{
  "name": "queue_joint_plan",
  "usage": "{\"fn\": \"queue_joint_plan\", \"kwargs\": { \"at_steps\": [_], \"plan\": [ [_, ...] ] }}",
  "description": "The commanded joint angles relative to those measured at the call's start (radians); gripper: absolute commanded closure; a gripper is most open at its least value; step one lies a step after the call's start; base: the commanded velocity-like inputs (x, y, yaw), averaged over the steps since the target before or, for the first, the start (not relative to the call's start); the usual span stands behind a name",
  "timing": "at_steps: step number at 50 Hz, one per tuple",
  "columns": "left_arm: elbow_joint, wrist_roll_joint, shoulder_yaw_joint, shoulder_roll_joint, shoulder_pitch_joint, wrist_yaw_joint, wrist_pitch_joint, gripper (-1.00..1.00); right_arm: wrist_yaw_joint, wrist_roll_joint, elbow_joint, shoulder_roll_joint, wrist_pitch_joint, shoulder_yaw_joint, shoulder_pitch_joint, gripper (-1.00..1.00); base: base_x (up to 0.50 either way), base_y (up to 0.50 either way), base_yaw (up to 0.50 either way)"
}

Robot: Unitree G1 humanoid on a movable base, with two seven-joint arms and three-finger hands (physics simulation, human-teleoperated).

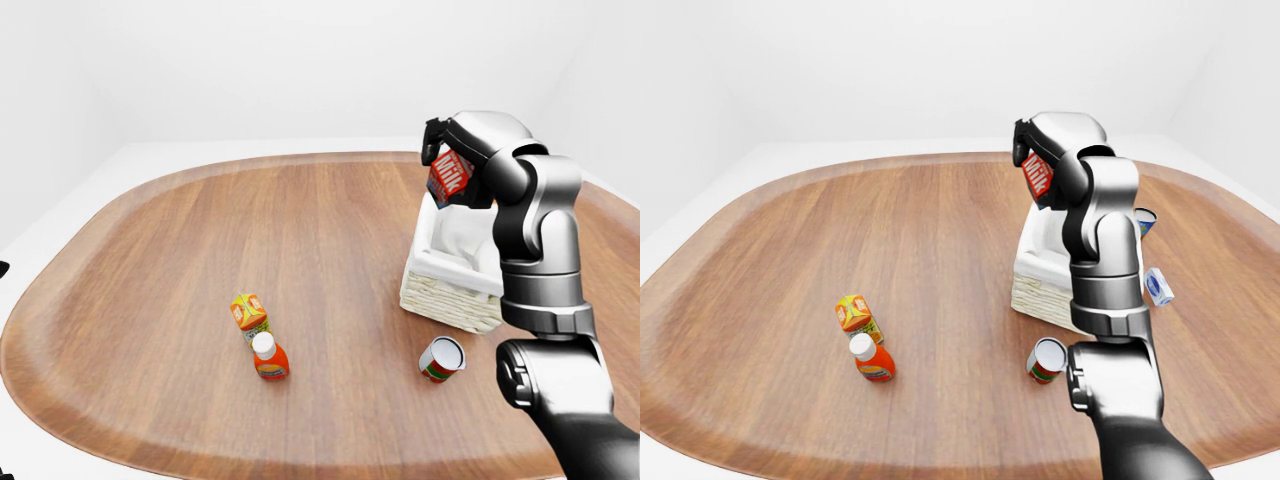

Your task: Pick the milk and place it in the basket.

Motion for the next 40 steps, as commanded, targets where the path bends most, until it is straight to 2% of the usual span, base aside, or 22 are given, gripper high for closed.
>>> {"fn": "queue_joint_plan", "kwargs": {
  "at_steps": [1, 10, 40],
  "plan": [
    [0.0, 0.001, 0.0, 0.0, 0.0, 0.0, -0.001, -1.0, 0.0, 0.04, 0.004, -0.02, 0.0, -0.009, 0.024, 1.0, 0.0, 0.0, 0.0],
    [0.0, 0.0, 0.0, 0.0, 0.0, 0.0, -0.002, -1.0, 0.0, 0.049, 0.054, -0.029, 0.0, -0.012, 0.022, 1.0, 0.0, 0.0, 0.0],
    [0.001, -0.001, 0.0, 0.0, 0.0, 0.002, -0.003, -1.0, 0.0, 0.099, 0.23, -0.138, 0.0, -0.048, 0.028, 1.0, 0.0, 0.0, 0.0]
  ]
}}
